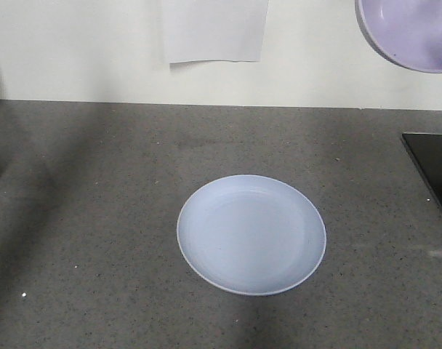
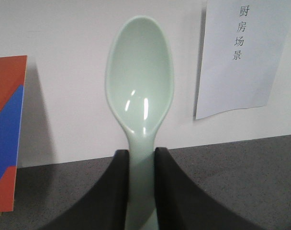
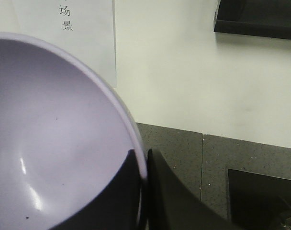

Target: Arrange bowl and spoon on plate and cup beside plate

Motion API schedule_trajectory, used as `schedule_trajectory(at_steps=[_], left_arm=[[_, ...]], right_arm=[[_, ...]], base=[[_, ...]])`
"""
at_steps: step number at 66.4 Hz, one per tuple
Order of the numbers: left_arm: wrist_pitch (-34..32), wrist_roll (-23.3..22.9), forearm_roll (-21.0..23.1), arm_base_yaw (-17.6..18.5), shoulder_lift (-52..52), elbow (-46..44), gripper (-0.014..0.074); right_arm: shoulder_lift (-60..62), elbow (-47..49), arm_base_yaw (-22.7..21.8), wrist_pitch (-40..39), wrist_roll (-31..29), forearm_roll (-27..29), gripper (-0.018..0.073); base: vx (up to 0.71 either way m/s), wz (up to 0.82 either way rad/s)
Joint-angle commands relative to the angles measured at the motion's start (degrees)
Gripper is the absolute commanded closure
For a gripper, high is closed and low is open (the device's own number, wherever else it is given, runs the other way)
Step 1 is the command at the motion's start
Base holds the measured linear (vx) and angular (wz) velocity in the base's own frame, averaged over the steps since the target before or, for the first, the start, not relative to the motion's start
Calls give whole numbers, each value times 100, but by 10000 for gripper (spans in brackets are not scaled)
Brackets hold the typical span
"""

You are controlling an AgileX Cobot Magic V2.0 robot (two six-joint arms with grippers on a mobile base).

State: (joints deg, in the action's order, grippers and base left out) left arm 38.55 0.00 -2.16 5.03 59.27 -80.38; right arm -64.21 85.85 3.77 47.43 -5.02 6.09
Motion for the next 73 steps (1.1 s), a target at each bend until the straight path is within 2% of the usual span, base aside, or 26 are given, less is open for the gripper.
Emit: schedule_trajectory(at_steps=[1,73], left_arm=[[-400,-84,1,40,-82,-119,603],[-509,-84,6,40,-63,-119,603]], right_arm=[[92,173,-6,-437,-33,2,570],[87,173,-6,-531,-33,-145,570]], base=[[0,0],[0,0]])
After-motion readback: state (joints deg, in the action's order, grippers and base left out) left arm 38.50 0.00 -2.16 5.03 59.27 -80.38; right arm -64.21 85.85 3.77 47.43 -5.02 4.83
